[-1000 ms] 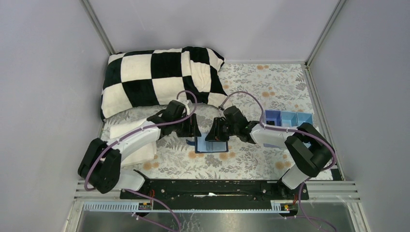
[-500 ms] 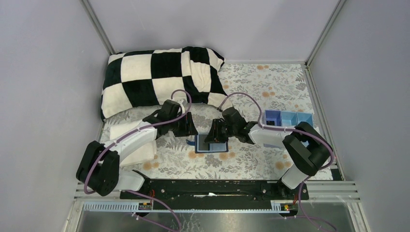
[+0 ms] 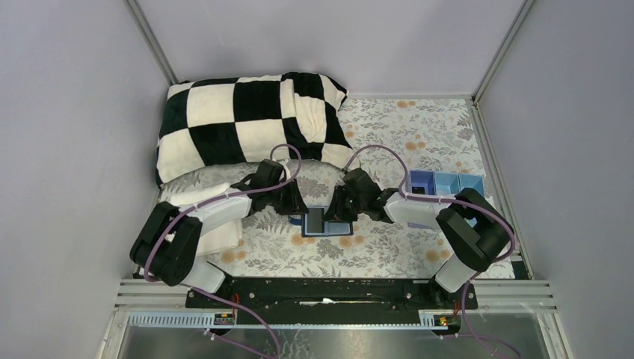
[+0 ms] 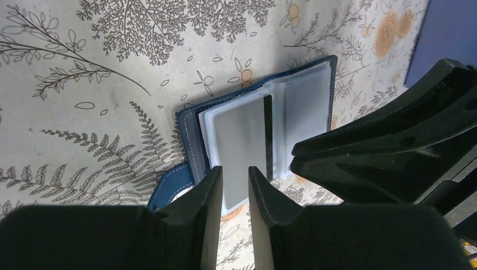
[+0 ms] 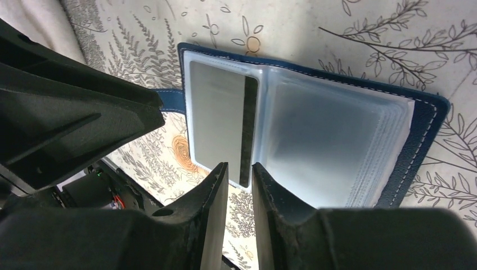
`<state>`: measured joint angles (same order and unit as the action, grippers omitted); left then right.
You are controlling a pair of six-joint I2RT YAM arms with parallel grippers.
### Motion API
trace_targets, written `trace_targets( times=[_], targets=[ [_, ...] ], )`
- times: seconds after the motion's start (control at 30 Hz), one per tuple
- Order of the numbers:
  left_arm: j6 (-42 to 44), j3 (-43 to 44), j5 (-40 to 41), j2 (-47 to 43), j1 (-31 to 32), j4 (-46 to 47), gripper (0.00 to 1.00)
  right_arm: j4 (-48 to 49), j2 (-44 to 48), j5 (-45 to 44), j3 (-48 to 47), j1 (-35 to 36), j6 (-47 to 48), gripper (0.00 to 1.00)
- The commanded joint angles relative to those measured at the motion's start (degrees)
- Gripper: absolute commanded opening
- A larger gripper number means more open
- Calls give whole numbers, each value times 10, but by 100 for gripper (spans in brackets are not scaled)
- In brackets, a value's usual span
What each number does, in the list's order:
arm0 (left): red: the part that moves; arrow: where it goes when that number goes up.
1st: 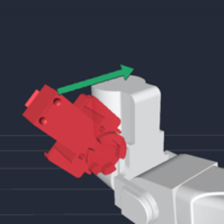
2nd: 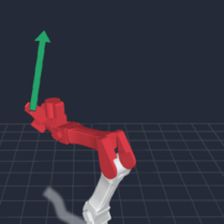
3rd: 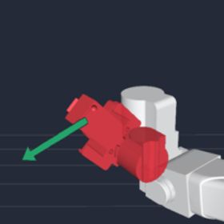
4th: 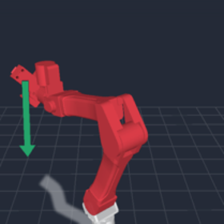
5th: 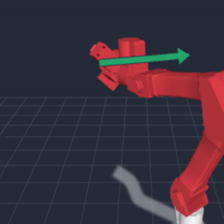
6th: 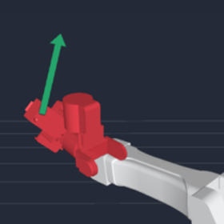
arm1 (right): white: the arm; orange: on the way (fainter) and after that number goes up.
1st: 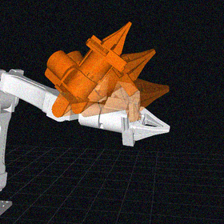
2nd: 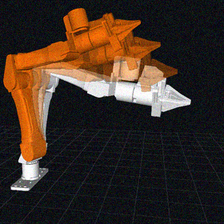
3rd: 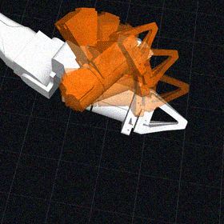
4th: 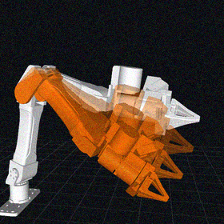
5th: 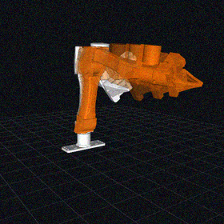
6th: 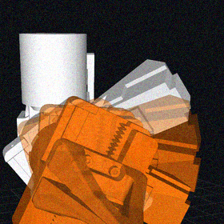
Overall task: Take the credit cards out of the card holder
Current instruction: Remove the credit card from the card holder.
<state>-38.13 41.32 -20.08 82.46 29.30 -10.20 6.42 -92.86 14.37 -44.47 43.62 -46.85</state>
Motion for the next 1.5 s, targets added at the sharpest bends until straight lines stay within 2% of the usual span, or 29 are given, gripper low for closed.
trace_targets(
  times=[0.0,0.23,0.53,0.67,0.83,0.93,1.03,1.07,1.47],
  targets=[
    [-17,-18,-18,17,2,69,27,2,-16,-24,-9,0,-20,29],
    [-16,-33,-6,68,2,68,24,89,-40,21,35,-19,-45,28],
    [-15,-44,-2,100,8,75,23,135,-58,47,49,-25,-62,26],
    [-12,-48,0,101,10,74,23,174,-56,57,68,-35,-73,22],
    [-7,-49,0,101,13,71,22,226,-61,94,78,-45,-85,12],
    [-5,-45,1,103,15,67,22,244,-56,101,86,-45,-93,10],
    [-2,-44,7,104,17,67,22,268,-48,101,97,-45,-101,0],
    [-3,-44,11,105,17,67,22,277,-45,101,101,-45,-104,0],
    [-14,-40,30,99,18,56,20,227,12,56,135,-55,-87,0]
  ],
)
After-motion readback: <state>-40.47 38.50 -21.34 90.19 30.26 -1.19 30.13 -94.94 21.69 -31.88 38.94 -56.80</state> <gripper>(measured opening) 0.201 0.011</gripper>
